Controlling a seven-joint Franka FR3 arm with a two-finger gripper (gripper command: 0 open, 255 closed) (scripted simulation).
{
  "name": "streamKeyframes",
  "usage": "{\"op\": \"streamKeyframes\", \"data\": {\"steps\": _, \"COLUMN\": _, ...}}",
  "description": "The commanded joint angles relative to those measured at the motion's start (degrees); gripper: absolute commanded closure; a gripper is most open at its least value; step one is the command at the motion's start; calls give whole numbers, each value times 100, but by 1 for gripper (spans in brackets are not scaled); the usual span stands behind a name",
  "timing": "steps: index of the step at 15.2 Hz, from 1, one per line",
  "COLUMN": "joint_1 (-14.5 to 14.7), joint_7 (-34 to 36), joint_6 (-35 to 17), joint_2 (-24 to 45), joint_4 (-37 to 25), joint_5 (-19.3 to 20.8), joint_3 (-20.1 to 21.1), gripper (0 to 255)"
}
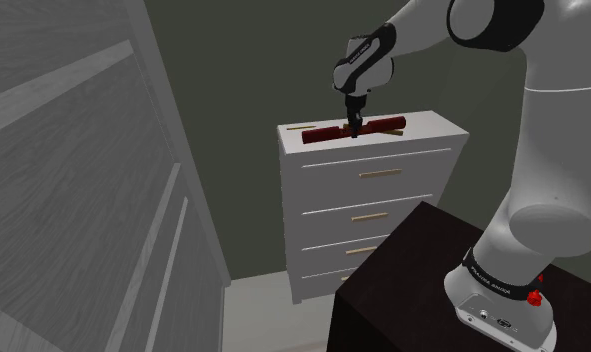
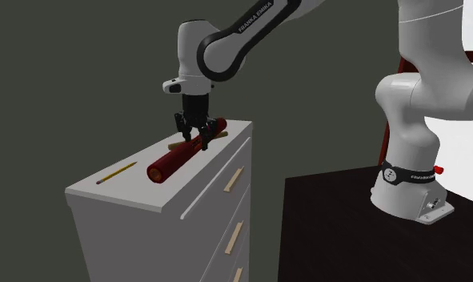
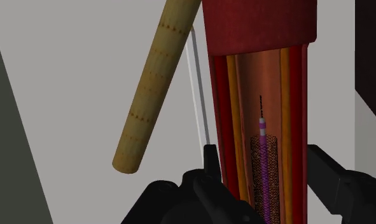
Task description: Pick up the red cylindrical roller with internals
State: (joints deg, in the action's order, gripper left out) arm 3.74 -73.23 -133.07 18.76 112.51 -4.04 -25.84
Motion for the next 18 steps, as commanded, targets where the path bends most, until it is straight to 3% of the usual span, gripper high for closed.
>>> {"op": "streamKeyframes", "data": {"steps": 1, "joint_1": -1, "joint_7": 1, "joint_6": -6, "joint_2": -2, "joint_4": 5, "joint_5": 0, "joint_3": -2, "gripper": 255}}
{"op": "streamKeyframes", "data": {"steps": 18, "joint_1": 108, "joint_7": 140, "joint_6": 1011, "joint_2": -581, "joint_4": -484, "joint_5": 310, "joint_3": -122, "gripper": 255}}
